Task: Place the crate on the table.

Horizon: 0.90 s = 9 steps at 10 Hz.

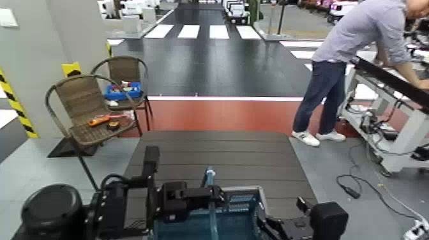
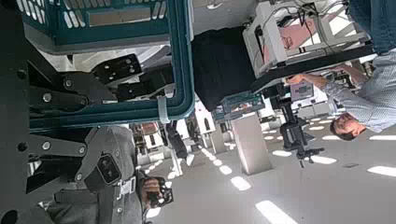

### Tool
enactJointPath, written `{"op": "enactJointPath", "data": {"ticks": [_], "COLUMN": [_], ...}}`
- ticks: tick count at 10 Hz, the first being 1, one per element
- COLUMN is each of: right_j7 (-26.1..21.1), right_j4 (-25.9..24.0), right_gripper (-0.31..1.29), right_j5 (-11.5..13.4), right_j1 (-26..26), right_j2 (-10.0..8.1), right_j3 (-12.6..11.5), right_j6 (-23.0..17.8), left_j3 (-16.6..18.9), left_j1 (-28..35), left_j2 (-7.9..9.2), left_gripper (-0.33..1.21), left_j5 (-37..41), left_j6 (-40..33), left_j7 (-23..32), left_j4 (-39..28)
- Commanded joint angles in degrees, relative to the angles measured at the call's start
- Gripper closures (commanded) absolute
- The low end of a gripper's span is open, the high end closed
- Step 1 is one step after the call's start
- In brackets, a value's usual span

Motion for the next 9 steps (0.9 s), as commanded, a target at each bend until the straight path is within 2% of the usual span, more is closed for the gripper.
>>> {"op": "enactJointPath", "data": {"ticks": [1,4,5,6,9], "right_j7": [0.0,0.1,0.1,0.1,0.2], "right_j4": [0.1,0.5,0.5,0.5,0.6], "right_gripper": [0.15,0.15,0.15,0.15,0.15], "right_j5": [-0.1,-0.8,-0.8,-0.9,-1.3], "right_j1": [-0.1,-0.4,-0.4,-0.5,-0.8], "right_j2": [0.04,-0.13,-0.13,-0.22,-0.57], "right_j3": [0.1,0.3,0.3,0.3,0.5], "right_j6": [0.0,-0.3,-0.4,-0.4,-0.8], "left_j3": [-3.7,-11.1,-13.0,-14.3,-20.2], "left_j1": [-4.6,-11.9,-14.7,-17.3,-23.8], "left_j2": [-0.07,-0.42,-1.12,-1.91,-3.76], "left_gripper": [1.20,1.19,1.19,1.19,1.19], "left_j5": [-6.7,-16.1,-20.3,-23.2,-24.6], "left_j6": [-2.3,-7.0,-8.4,-9.5,-13.6], "left_j7": [-6.0,-18.0,-22.6,-24.9,-27.9], "left_j4": [5.1,13.8,17.2,19.7,30.4]}}
